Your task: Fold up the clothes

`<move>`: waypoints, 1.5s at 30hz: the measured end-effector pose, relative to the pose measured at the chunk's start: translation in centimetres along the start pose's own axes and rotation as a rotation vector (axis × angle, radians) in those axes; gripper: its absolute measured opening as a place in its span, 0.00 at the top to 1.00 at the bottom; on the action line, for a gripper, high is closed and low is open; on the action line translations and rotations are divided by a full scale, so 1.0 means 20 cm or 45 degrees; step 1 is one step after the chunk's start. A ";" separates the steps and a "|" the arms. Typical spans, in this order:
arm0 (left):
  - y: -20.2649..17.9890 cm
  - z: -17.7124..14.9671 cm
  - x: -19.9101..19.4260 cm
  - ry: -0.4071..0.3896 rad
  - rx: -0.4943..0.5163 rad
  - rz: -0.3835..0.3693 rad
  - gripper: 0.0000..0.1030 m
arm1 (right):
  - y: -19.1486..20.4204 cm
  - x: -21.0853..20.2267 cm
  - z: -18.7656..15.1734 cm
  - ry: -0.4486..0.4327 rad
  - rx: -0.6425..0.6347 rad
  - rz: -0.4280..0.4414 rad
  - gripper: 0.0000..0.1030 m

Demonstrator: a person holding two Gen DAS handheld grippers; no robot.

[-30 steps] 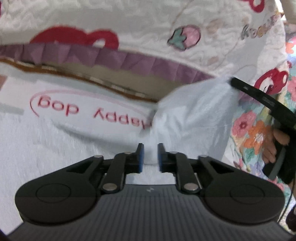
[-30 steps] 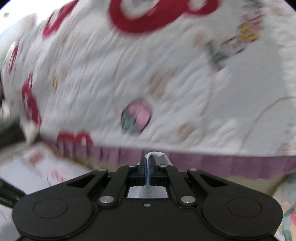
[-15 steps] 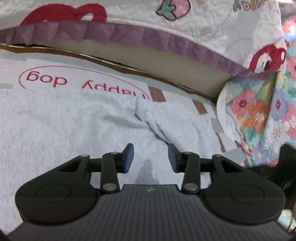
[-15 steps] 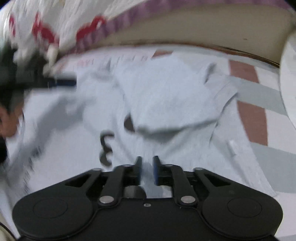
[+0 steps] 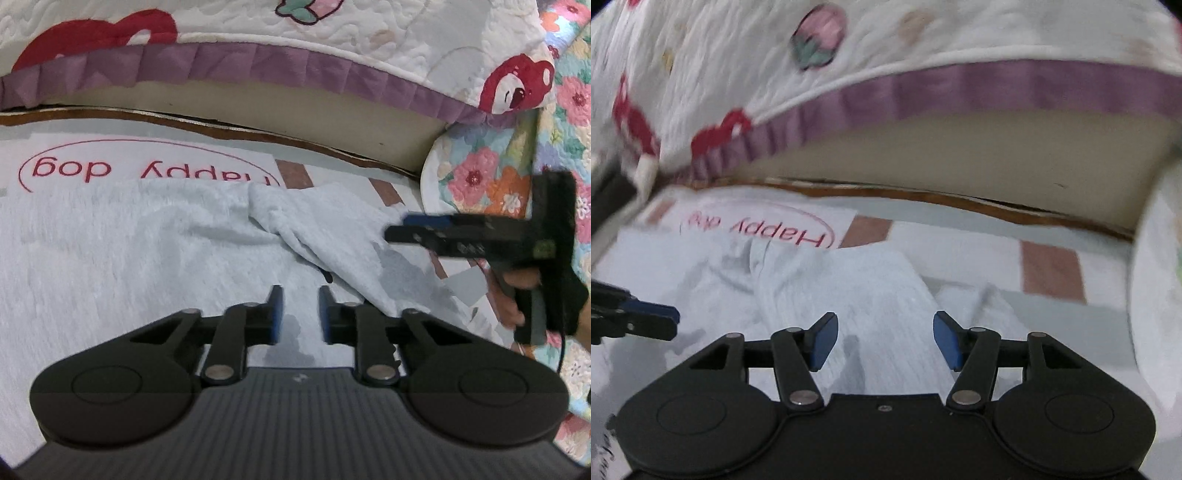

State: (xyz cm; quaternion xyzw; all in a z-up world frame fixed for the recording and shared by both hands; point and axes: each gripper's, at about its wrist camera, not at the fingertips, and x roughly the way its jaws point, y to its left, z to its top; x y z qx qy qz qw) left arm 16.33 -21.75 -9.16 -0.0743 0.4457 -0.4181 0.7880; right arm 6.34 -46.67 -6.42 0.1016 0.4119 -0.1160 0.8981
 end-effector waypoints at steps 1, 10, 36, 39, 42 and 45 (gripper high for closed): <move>0.00 0.00 0.00 0.005 0.000 0.007 0.87 | 0.01 0.03 0.03 0.017 -0.035 -0.003 0.40; 0.07 -0.02 0.03 0.046 -0.074 0.009 0.87 | -0.08 0.33 0.16 0.201 0.038 0.053 0.73; 0.09 0.01 0.01 0.041 -0.138 -0.004 0.69 | -0.17 -0.30 -0.24 -0.013 0.530 0.420 0.54; 0.09 -0.01 0.03 0.041 -0.151 -0.009 0.69 | -0.29 -0.23 -0.35 0.008 0.692 0.340 0.52; 0.10 -0.01 0.03 0.023 -0.160 -0.009 0.63 | -0.25 -0.16 -0.41 0.042 0.685 0.307 0.52; 0.14 0.04 0.05 0.039 -0.201 -0.021 0.61 | -0.25 -0.09 -0.41 0.074 0.610 0.232 0.51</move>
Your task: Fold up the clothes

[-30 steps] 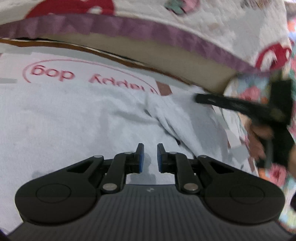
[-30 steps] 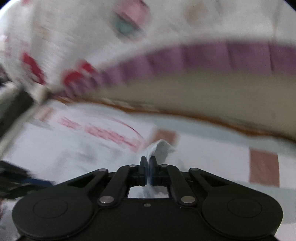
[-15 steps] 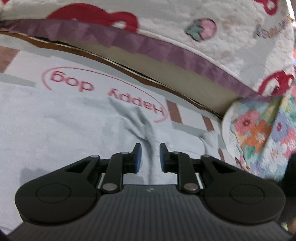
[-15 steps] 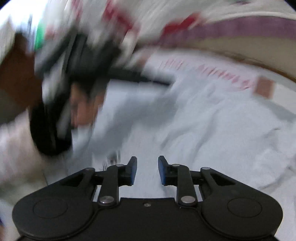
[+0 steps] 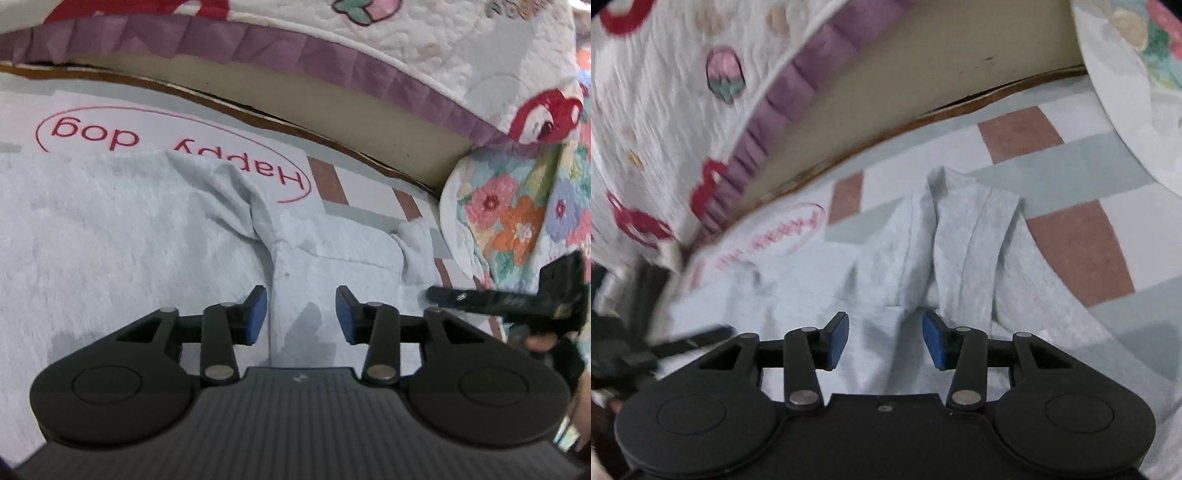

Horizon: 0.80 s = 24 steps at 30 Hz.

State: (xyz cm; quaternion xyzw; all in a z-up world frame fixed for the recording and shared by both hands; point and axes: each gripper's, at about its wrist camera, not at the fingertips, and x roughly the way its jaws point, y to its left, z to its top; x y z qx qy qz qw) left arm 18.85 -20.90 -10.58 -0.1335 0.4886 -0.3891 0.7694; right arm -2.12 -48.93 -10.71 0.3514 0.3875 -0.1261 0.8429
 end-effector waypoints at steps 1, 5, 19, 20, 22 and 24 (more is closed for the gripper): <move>0.00 0.03 0.01 0.011 0.005 -0.001 0.60 | 0.00 0.03 0.01 0.000 -0.012 -0.026 0.51; -0.03 0.22 0.10 0.060 0.091 -0.036 0.53 | -0.01 0.09 0.07 -0.045 -0.024 0.173 0.89; -0.01 0.47 0.29 -0.101 -0.070 -0.080 1.00 | -0.11 0.03 0.53 -0.353 -0.057 0.071 0.88; 0.00 0.48 0.30 -0.082 -0.089 -0.072 1.00 | -0.08 0.04 0.55 -0.350 -0.080 0.082 0.88; 0.02 0.48 0.30 -0.049 -0.120 -0.073 0.99 | -0.05 0.04 0.60 -0.350 -0.101 0.108 0.88; 0.03 0.46 0.28 -0.051 -0.156 -0.088 0.96 | -0.04 0.04 0.66 -0.332 -0.062 0.130 0.85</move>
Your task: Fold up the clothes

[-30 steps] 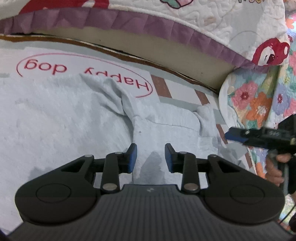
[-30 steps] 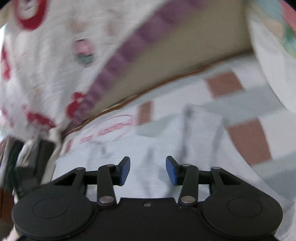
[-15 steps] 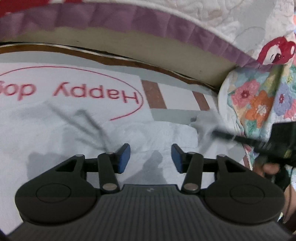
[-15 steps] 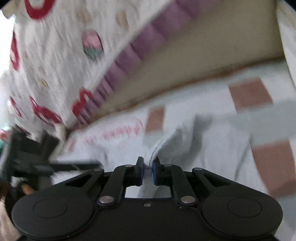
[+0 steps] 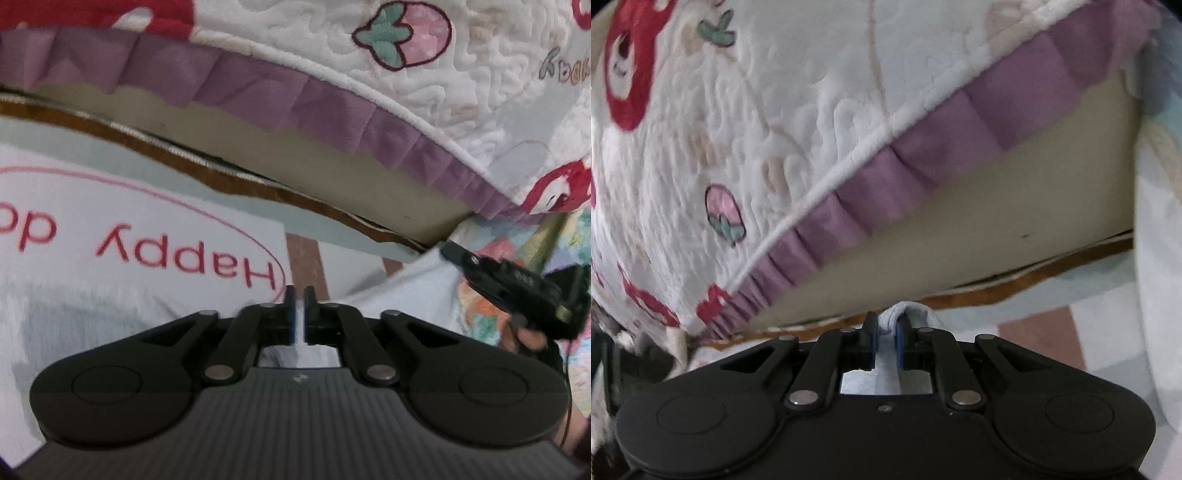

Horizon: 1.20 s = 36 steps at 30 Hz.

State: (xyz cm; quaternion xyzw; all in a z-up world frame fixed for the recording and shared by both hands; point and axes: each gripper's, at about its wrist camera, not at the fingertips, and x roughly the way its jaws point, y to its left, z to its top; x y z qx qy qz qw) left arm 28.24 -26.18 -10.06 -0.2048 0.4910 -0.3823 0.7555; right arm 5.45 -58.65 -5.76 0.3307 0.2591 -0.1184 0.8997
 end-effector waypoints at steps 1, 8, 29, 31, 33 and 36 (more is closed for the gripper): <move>0.00 -0.01 -0.01 -0.002 -0.005 -0.002 0.96 | 0.00 0.02 0.02 0.015 0.028 0.000 0.83; -0.19 -0.16 -0.01 0.036 0.403 0.170 0.76 | -0.23 0.00 0.01 0.083 0.070 -0.257 0.61; -0.08 -0.27 -0.20 -0.093 0.305 0.337 0.68 | -0.01 -0.07 -0.38 0.006 -0.350 -0.577 0.98; -0.07 -0.27 -0.22 -0.111 0.310 0.368 0.68 | -0.03 -0.14 -0.35 -0.047 -0.356 -0.721 0.98; -0.03 -0.25 -0.25 -0.122 0.298 0.398 0.68 | -0.06 -0.13 -0.37 0.003 -0.380 -0.774 0.98; 0.05 -0.21 -0.30 -0.148 0.230 0.417 0.68 | -0.08 -0.11 -0.40 0.069 -0.405 -0.892 0.97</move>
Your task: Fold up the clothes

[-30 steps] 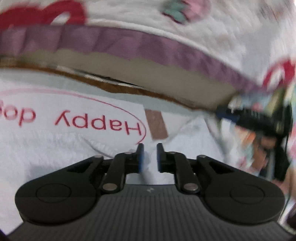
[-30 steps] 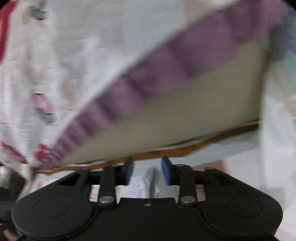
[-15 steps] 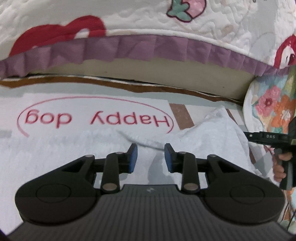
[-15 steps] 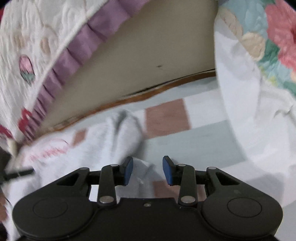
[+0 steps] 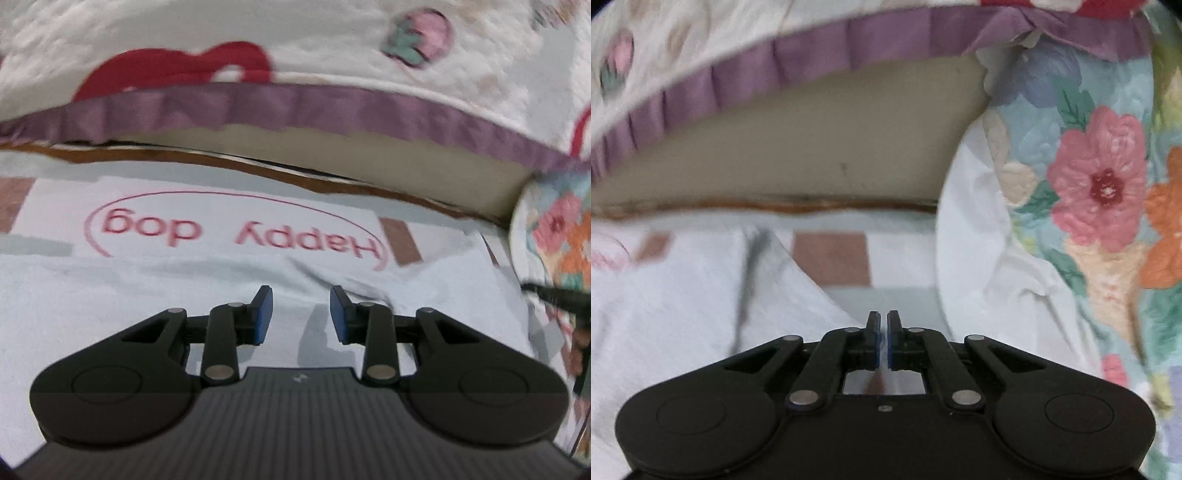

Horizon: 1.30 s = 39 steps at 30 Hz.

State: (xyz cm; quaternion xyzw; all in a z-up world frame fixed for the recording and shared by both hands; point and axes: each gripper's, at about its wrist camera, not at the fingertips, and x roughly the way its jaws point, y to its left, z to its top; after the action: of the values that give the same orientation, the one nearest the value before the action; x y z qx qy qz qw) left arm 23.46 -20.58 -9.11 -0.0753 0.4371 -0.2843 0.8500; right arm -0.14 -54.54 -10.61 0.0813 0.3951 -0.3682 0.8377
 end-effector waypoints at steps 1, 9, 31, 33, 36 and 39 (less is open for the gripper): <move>0.03 0.01 -0.01 -0.008 -0.015 0.016 0.68 | 0.01 0.01 0.00 0.020 -0.003 -0.055 0.95; 0.30 0.12 -0.09 -0.010 -0.101 -0.037 0.62 | -0.03 -0.01 0.12 0.043 0.424 0.401 0.57; -0.02 -0.01 0.49 0.265 -0.774 -0.529 0.53 | 0.03 0.34 0.31 0.467 0.790 0.903 0.46; -0.03 -0.01 0.50 0.256 -0.816 -0.527 0.54 | 0.03 0.36 0.29 0.515 0.852 0.954 0.47; -0.09 0.02 0.46 0.235 -0.662 -0.454 0.64 | 0.03 0.35 0.30 0.491 0.770 0.894 0.47; -0.20 0.02 0.45 0.161 -0.455 -0.342 0.68 | 0.03 0.31 0.33 0.401 0.623 0.800 0.47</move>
State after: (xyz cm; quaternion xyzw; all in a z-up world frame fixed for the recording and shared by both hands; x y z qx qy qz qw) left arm 26.23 -28.85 -13.54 -0.2641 0.5187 -0.3172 0.7487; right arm 6.80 -60.22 -10.75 0.4492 0.3753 -0.1610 0.7946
